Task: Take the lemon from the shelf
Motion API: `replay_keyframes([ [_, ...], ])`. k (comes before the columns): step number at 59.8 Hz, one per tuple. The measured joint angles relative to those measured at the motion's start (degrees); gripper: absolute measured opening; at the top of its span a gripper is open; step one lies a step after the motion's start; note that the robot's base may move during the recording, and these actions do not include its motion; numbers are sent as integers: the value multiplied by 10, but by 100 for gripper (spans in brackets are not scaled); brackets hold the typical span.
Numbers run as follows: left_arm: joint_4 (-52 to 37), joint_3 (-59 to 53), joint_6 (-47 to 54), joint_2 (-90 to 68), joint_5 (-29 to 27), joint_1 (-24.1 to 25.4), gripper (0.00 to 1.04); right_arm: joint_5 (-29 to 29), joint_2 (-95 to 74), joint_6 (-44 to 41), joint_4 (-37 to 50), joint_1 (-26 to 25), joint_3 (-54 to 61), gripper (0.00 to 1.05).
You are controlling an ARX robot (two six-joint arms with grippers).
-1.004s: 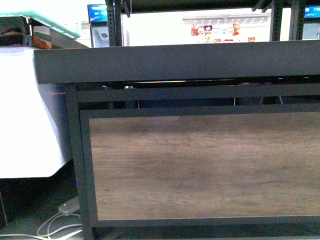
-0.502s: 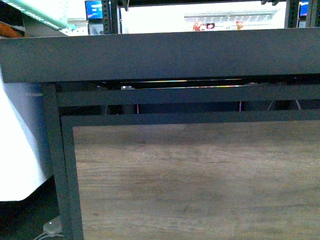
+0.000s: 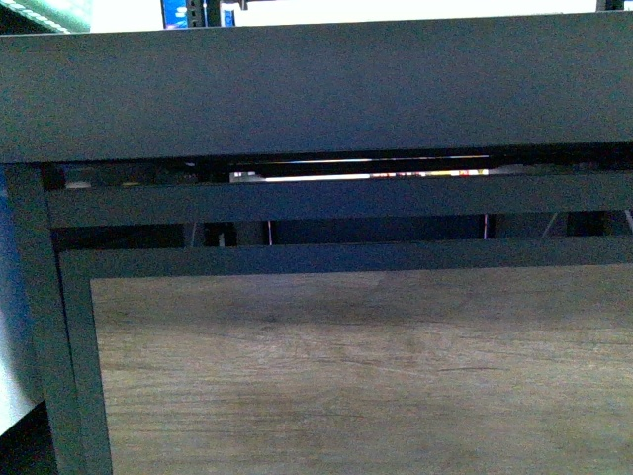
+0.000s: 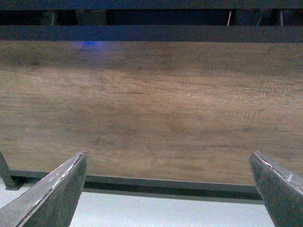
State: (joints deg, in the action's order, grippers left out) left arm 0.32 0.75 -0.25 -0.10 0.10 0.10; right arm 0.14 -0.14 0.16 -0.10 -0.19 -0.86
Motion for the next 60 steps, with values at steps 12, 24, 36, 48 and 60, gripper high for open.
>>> replay_keyframes([
  [12, 0, 0, 0, 0, -1, 0, 97, 0, 0, 0, 0, 0, 0, 102],
  [24, 0, 0, 0, 0, -1, 0, 97, 0, 0, 0, 0, 0, 0, 102],
  [36, 0, 0, 0, 0, -1, 0, 97, -1, 0, 0, 0, 0, 0, 102],
  [48, 0, 0, 0, 0, -1, 0, 97, 0, 0, 0, 0, 0, 0, 102],
  [60, 0, 0, 0, 0, -1, 0, 97, 1, 0, 0, 0, 0, 0, 102],
])
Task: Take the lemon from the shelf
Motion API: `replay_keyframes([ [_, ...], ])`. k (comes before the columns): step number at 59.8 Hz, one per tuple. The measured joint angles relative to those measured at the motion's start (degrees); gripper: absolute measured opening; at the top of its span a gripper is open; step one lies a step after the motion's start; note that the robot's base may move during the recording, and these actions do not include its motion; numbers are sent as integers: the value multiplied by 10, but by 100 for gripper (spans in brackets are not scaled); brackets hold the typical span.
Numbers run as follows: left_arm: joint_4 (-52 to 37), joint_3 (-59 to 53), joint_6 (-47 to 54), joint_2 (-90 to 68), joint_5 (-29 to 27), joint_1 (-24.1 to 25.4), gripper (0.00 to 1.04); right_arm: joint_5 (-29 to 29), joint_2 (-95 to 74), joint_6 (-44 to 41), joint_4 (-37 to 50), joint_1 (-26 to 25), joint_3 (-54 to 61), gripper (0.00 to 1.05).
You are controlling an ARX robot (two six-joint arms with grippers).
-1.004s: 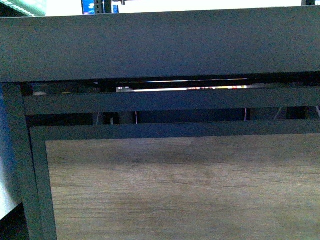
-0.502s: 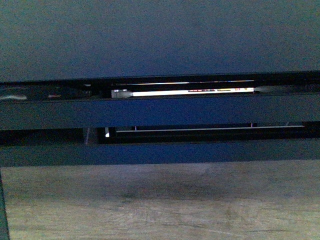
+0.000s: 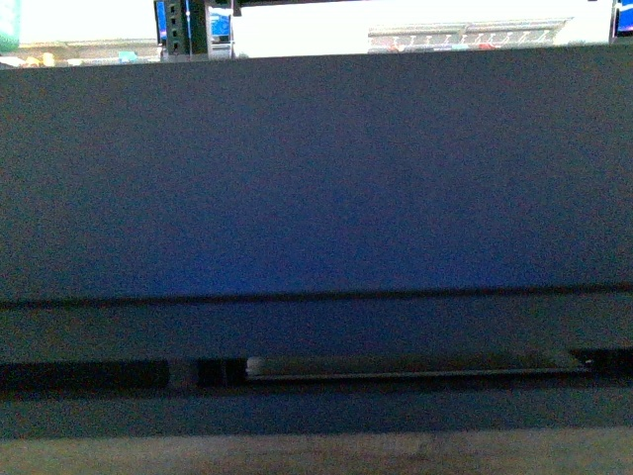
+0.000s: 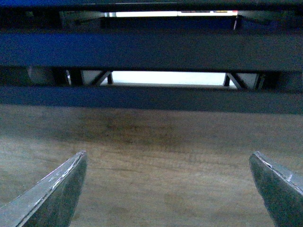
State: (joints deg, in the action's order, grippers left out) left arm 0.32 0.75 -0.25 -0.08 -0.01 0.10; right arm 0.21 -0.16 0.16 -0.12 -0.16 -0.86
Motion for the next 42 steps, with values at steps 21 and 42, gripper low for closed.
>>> replay_keyframes([
  [21, 0, 0, 0, 0, 0, 0, 97, 0, 0, 0, 0, 0, 0, 102],
  [42, 0, 0, 0, 0, 0, 0, 97, -1, 0, 0, 0, 0, 0, 102],
])
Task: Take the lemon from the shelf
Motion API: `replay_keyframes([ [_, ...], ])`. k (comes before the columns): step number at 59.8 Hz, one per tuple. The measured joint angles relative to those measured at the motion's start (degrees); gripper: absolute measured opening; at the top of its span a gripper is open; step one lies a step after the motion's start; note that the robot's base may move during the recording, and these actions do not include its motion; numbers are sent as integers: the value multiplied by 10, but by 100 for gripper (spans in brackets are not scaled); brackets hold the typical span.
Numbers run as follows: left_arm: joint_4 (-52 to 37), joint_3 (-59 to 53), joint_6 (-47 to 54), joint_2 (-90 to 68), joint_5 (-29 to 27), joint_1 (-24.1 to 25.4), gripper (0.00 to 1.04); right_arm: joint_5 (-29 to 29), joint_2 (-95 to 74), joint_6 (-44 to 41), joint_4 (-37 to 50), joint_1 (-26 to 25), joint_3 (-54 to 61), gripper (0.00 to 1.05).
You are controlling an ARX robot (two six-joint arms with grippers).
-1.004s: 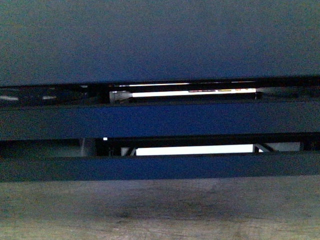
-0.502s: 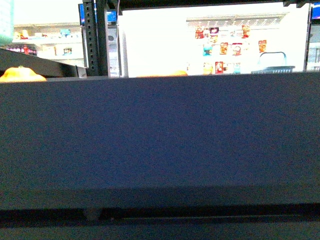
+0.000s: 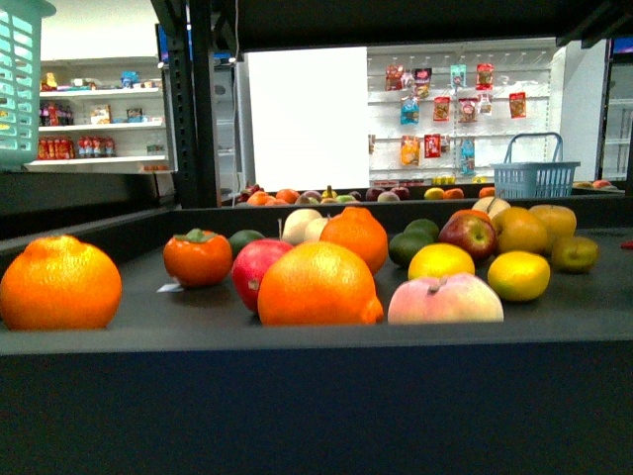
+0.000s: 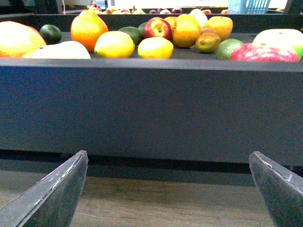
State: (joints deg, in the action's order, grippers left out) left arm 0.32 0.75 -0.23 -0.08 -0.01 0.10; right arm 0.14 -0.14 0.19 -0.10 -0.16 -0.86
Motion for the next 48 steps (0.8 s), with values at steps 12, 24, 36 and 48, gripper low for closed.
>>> replay_keyframes([
  [12, 0, 0, 0, 0, 0, 0, 97, 0, 0, 0, 0, 0, 0, 102],
  [24, 0, 0, 0, 0, 0, 0, 97, 0, 0, 0, 0, 0, 0, 102],
  [36, 0, 0, 0, 0, 0, 0, 97, 0, 0, 0, 0, 0, 0, 102],
  [48, 0, 0, 0, 0, 0, 0, 97, 1, 0, 0, 0, 0, 0, 102],
])
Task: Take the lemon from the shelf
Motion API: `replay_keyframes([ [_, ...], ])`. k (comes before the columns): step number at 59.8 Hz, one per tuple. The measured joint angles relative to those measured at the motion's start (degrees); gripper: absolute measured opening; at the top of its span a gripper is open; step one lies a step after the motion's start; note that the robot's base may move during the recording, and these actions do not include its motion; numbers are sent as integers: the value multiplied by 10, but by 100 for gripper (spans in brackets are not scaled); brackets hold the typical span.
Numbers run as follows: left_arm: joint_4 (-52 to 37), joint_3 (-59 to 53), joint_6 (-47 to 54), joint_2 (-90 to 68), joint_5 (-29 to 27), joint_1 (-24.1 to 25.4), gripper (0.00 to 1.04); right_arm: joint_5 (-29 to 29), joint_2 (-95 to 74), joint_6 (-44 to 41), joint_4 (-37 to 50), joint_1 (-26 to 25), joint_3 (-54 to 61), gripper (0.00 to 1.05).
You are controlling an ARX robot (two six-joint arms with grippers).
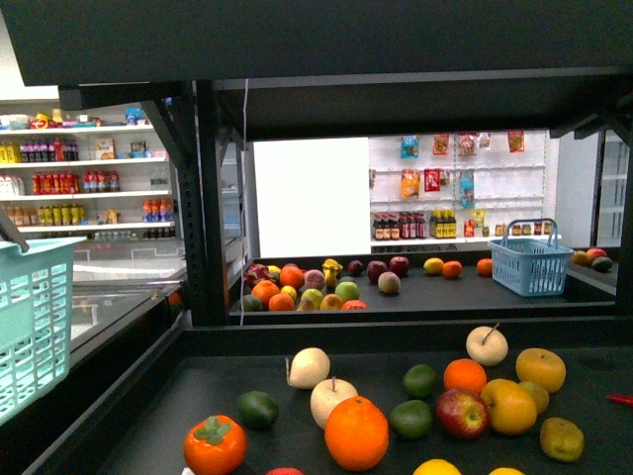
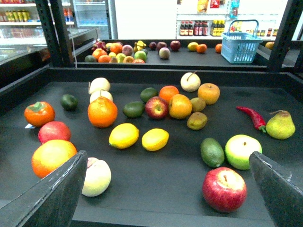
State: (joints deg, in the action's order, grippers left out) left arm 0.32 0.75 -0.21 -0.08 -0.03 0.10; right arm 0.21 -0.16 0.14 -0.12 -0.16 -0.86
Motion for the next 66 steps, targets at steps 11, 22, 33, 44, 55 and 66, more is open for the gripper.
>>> replay_keyframes([
  [11, 0, 0, 0, 0, 0, 0, 97, 0, 0, 0, 0, 0, 0, 102],
  [22, 0, 0, 0, 0, 0, 0, 97, 0, 0, 0, 0, 0, 0, 102],
  [33, 0, 0, 0, 0, 0, 0, 97, 0, 0, 0, 0, 0, 0, 102],
  [44, 14, 3, -26, -5, 2, -1, 97, 0, 0, 0, 0, 0, 0, 102],
  [55, -8, 42, -252, -144, 116, 69, 97, 0, 0, 0, 0, 0, 0, 102],
  [66, -134, 192, -426, -393, 259, 202, 97, 0, 0, 0, 0, 0, 0, 102],
])
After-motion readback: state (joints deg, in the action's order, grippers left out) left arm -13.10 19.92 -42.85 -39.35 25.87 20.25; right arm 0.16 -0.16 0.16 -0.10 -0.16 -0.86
